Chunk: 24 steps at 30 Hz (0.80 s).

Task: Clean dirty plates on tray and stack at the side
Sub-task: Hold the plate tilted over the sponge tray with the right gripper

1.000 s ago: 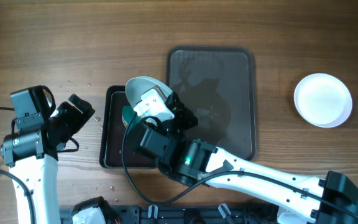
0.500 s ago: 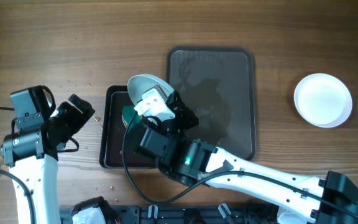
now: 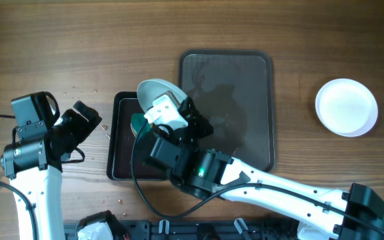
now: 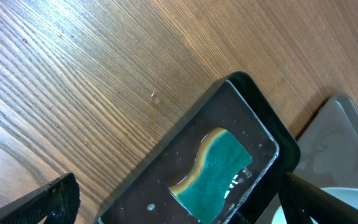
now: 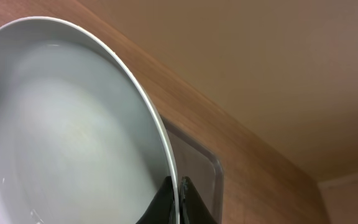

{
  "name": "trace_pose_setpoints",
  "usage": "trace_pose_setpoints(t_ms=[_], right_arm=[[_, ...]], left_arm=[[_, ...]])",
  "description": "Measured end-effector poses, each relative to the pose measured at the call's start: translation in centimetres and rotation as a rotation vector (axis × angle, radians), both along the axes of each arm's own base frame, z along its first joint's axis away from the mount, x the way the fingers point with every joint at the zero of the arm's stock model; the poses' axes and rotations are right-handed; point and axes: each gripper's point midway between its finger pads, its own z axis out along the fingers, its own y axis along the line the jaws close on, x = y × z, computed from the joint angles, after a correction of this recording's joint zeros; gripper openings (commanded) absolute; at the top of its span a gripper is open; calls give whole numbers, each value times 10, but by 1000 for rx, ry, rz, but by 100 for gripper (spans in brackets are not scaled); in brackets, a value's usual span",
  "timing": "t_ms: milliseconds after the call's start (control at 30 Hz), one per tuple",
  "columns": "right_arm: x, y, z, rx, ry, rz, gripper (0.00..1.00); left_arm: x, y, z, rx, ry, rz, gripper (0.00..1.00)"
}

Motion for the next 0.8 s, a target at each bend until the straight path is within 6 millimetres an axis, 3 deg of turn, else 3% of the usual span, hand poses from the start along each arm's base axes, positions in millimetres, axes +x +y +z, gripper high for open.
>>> trace_pose_setpoints(t_ms=[800], right_arm=[[4,1,7,25,-29,-13,4]], left_arm=[[0,0,0,0,0,0,100]])
